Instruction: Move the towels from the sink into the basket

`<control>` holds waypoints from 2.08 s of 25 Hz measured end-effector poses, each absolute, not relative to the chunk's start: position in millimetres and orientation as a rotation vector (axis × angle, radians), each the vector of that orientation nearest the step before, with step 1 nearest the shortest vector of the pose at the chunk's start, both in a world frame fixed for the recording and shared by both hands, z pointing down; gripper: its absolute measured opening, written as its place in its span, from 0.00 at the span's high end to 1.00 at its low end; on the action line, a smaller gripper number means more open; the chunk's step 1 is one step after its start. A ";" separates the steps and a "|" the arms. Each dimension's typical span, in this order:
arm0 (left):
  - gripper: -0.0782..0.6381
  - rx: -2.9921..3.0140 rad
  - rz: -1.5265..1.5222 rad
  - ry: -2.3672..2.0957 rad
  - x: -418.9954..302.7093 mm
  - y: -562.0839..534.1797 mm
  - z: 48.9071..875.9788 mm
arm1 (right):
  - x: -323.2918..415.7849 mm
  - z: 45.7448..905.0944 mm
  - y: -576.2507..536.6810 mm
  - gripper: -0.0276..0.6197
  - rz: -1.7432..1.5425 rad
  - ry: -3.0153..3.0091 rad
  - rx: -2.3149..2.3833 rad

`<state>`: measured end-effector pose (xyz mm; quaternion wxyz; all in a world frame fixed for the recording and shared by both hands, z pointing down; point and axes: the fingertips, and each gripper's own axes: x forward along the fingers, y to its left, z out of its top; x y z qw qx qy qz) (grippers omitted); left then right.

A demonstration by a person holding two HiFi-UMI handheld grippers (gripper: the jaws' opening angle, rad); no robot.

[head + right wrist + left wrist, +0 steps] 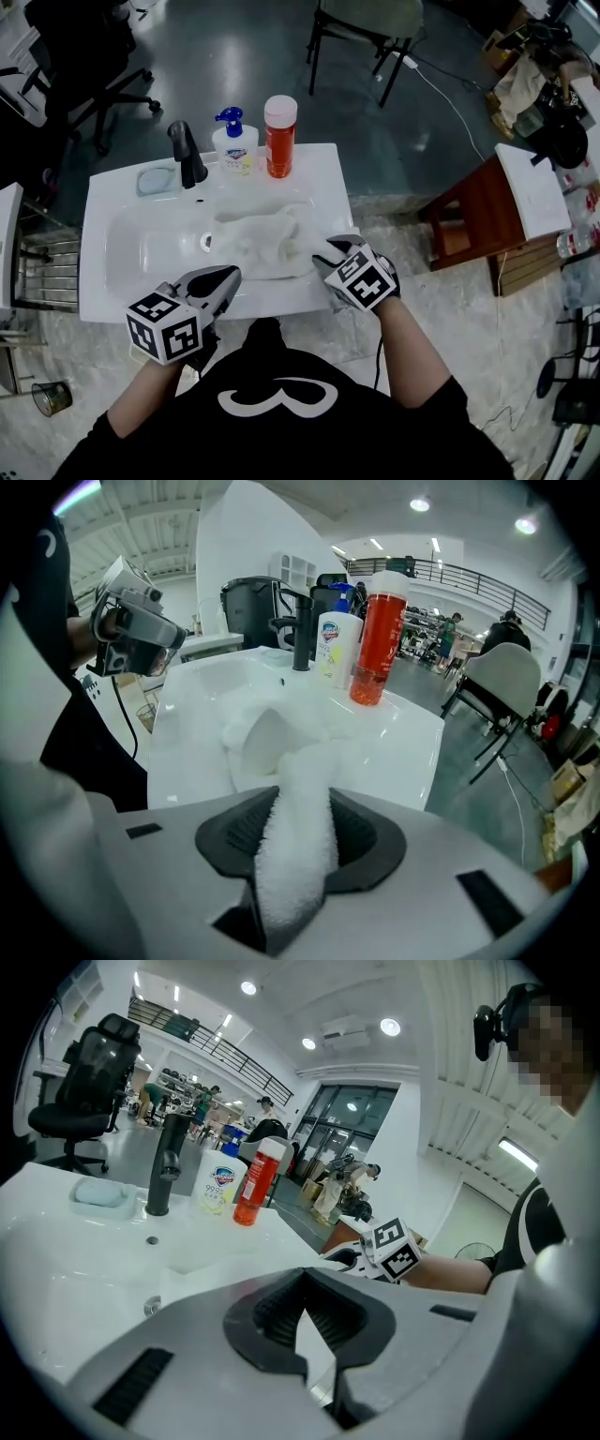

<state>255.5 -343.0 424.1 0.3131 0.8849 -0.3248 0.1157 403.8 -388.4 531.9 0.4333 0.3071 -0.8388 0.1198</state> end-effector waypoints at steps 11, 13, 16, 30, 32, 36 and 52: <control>0.88 2.362 0.281 -0.869 253.6 -330.3 405.9 | 416.9 493.4 -372.7 0.77 0.435 -2.209 0.893; 0.88 2.369 0.274 -0.865 254.7 -324.6 401.6 | 418.7 478.1 -368.4 0.77 0.439 -2.246 0.931; 0.88 2.383 0.266 -0.862 255.7 -314.1 396.7 | 418.9 455.4 -360.4 0.77 0.444 -2.305 0.978; 0.88 2.440 0.190 -0.898 244.6 -253.5 370.5 | 406.2 328.4 -305.2 0.77 0.273 -2.559 1.146; 0.88 2.444 0.179 -0.906 242.1 -245.5 369.6 | 404.1 314.4 -296.1 0.77 0.231 -2.582 1.169; 0.88 2.448 0.151 -0.923 238.1 -227.4 363.1 | 403.1 288.5 -277.5 0.77 0.178 -2.649 1.209; 0.88 2.476 0.126 -1.085 194.9 -158.2 323.0 | 370.0 164.7 -185.3 0.77 0.049 -3.132 1.049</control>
